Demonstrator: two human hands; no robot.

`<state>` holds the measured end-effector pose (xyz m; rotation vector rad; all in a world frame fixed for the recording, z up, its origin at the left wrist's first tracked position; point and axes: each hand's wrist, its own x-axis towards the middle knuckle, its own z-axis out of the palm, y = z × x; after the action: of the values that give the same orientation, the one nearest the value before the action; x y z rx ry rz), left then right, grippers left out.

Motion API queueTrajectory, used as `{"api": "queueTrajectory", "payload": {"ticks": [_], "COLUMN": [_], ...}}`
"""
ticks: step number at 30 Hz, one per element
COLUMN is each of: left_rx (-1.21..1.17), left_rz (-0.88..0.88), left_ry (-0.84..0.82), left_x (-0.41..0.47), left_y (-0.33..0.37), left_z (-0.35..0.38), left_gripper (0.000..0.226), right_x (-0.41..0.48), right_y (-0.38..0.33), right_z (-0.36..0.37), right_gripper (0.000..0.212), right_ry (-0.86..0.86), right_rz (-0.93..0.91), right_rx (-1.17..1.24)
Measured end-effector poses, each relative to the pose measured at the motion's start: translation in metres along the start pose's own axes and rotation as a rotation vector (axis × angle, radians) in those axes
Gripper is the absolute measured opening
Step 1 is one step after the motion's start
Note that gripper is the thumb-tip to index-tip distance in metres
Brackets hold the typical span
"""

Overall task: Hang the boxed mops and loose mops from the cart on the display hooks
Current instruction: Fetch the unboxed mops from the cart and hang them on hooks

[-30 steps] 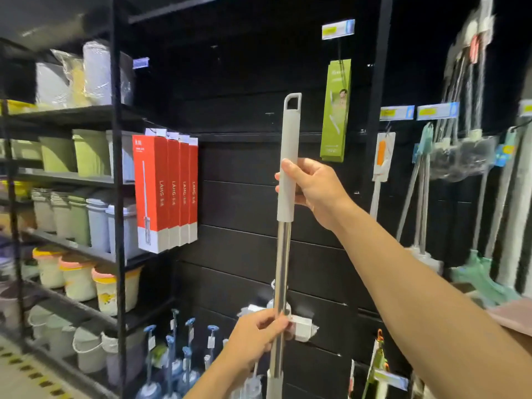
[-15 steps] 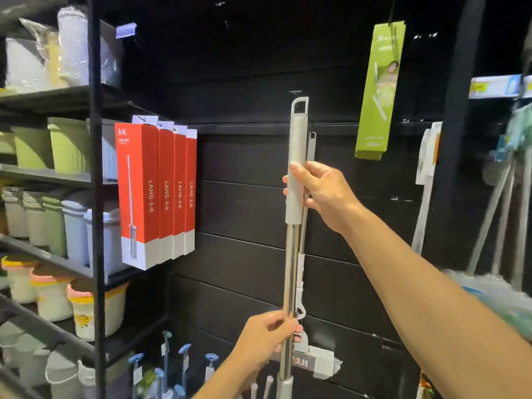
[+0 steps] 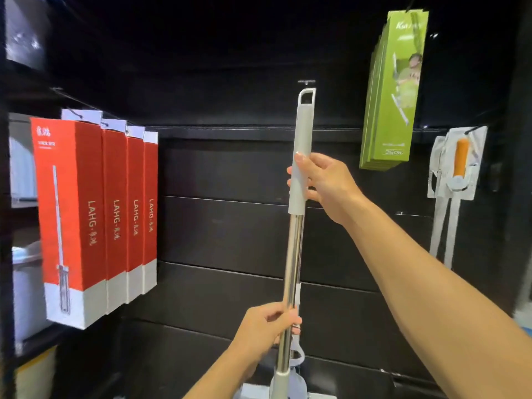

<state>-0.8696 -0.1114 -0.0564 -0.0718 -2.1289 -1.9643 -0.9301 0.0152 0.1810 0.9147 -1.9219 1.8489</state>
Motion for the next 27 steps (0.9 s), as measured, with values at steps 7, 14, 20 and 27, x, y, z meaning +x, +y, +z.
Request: {"api": "queueTrajectory", "payload": {"ticks": [7,14,20,27], "left_rx": [0.014,0.013,0.073,0.08], "left_rz": [0.011,0.03,0.01,-0.024], "left_ry": [-0.007,-0.031,-0.046,-0.071], "left_x": [0.07,0.136,0.185,0.24], "left_y": [0.001,-0.003,-0.018,-0.043], "left_z": [-0.01,-0.007,-0.005,0.003], "left_gripper": [0.012,0.013,0.019,0.019], "right_x": [0.063,0.12,0.157,0.192], "right_y": [0.03,0.062,0.1,0.149], "right_z": [0.002,-0.004,-0.011,-0.021], "right_gripper": [0.022,0.026,0.026,0.028], "right_ry": [0.052,0.07,0.045,0.048], "right_rz": [-0.016,-0.04,-0.027,0.003], "right_rx": [-0.021,-0.033,-0.035,-0.042]}}
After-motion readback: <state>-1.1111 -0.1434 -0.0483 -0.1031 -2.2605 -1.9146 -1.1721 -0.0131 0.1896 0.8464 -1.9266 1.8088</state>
